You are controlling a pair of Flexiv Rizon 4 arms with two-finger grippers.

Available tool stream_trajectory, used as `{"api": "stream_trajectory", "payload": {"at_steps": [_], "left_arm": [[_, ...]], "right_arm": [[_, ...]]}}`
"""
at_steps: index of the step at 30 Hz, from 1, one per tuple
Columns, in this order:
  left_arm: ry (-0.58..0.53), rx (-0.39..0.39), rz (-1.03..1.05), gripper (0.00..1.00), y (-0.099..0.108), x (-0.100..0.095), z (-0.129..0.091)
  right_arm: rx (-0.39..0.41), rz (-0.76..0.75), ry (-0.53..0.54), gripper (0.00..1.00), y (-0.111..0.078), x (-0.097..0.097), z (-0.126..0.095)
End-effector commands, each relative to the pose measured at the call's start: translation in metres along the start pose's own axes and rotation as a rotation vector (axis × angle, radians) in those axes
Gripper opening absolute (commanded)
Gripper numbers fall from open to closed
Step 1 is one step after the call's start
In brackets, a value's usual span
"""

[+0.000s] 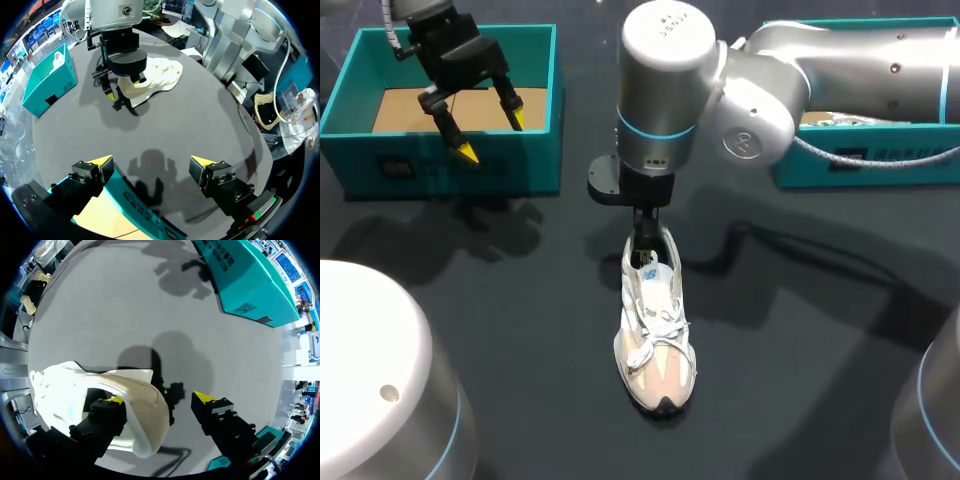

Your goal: Take the shoe out of the shoebox, open the shoe tongue, remove and reinsert the insole, then place the shoe into the shoebox

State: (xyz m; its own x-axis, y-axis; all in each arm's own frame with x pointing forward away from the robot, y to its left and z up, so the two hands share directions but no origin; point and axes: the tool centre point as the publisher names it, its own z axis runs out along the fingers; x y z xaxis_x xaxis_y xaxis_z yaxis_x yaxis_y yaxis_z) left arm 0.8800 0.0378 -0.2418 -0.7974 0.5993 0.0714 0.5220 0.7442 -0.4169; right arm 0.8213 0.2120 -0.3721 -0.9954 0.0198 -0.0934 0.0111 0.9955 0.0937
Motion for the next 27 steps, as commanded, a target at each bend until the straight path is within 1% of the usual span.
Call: {"api": "stream_trajectory", "payload": {"at_steps": [1, 10, 13, 14, 16, 19, 20, 22, 27], "left_arm": [[0.001, -0.002, 0.001, 1.0, 0.0, 0.0, 0.0], [0.001, -0.002, 0.001, 1.0, 0.0, 0.0, 0.0], [0.001, -0.002, 0.001, 1.0, 0.0, 0.0, 0.0], [0.001, -0.002, 0.001, 1.0, 0.0, 0.0, 0.0], [0.001, -0.002, 0.001, 1.0, 0.0, 0.0, 0.0], [0.001, -0.002, 0.001, 1.0, 0.0, 0.0, 0.0], [0.001, -0.002, 0.001, 1.0, 0.0, 0.0, 0.0], [0.001, -0.002, 0.001, 1.0, 0.0, 0.0, 0.0], [0.001, -0.002, 0.001, 1.0, 0.0, 0.0, 0.0]], "right_arm": [[-0.007, 0.003, 0.009, 0.75, -0.003, 0.001, 0.005], [-0.008, 0.016, 0.034, 0.74, -0.009, 0.0, 0.012], [-0.008, 0.018, 0.043, 0.67, -0.01, -0.001, 0.015], [-0.008, 0.019, 0.046, 0.63, -0.011, -0.001, 0.016], [-0.007, 0.018, 0.048, 0.5, -0.011, -0.001, 0.017], [-0.005, 0.02, 0.051, 0.36, -0.012, -0.001, 0.018], [-0.004, 0.021, 0.052, 0.28, -0.012, 0.0, 0.018], [-0.004, 0.023, 0.052, 0.0, -0.013, 0.001, 0.018], [0.006, 0.034, 0.033, 0.0, -0.014, 0.005, 0.008]]}}
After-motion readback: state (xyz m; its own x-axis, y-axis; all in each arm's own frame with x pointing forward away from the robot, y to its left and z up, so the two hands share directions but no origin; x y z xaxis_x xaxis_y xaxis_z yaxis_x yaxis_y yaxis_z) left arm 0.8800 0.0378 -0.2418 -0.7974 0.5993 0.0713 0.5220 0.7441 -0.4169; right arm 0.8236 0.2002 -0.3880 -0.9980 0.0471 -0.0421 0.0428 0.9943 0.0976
